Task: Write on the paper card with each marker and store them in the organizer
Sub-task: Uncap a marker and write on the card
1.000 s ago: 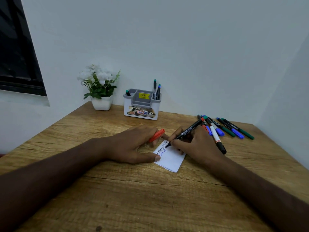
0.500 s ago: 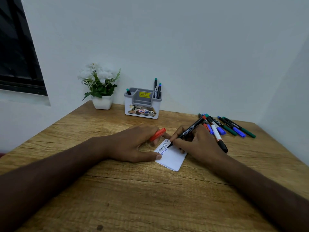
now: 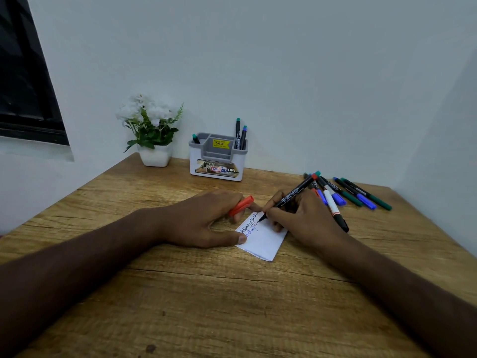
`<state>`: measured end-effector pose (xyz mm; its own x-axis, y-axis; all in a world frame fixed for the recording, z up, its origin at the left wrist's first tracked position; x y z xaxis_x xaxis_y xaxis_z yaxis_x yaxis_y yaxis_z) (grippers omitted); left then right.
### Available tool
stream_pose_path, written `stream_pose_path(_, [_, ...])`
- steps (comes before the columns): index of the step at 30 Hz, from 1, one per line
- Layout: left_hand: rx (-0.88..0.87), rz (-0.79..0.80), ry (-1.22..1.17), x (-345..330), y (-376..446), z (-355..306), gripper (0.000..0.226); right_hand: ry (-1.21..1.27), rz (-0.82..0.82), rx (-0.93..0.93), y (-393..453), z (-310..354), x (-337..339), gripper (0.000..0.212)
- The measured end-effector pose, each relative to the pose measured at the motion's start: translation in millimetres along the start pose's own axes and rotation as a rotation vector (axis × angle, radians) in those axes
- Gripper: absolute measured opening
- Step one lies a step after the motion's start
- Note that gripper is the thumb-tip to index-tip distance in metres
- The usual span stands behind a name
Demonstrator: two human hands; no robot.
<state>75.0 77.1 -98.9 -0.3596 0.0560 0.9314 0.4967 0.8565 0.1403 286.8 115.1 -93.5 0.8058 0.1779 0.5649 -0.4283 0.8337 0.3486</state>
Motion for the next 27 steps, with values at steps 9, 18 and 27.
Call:
stream_pose_path(9, [0.002, 0.000, -0.014, 0.2, -0.6, 0.4, 0.027, 0.004, -0.006, -0.011, -1.6, 1.9, 0.6, 0.007])
stream_pose_path(18, [0.002, 0.007, -0.023, -0.4, -0.8, 1.6, 0.026, -0.001, -0.025, -0.027, -1.6, 2.1, -0.4, 0.006])
stream_pose_path(27, [-0.001, 0.005, -0.012, 0.0, -0.5, 0.7, 0.024, 0.011, -0.033, -0.035, -1.5, -2.0, -0.1, 0.006])
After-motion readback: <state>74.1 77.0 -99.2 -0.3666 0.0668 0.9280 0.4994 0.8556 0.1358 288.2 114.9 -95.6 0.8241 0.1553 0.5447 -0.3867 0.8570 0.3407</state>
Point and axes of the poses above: each hand's wrist, its own y-axis towards the middle knuckle, its own x-axis out of the back of the hand, z = x × y, the point moved 4 cm from there along y, towards the middle knuckle, and after that the axes turned 9 degrees about x, right-handed, at the moved point
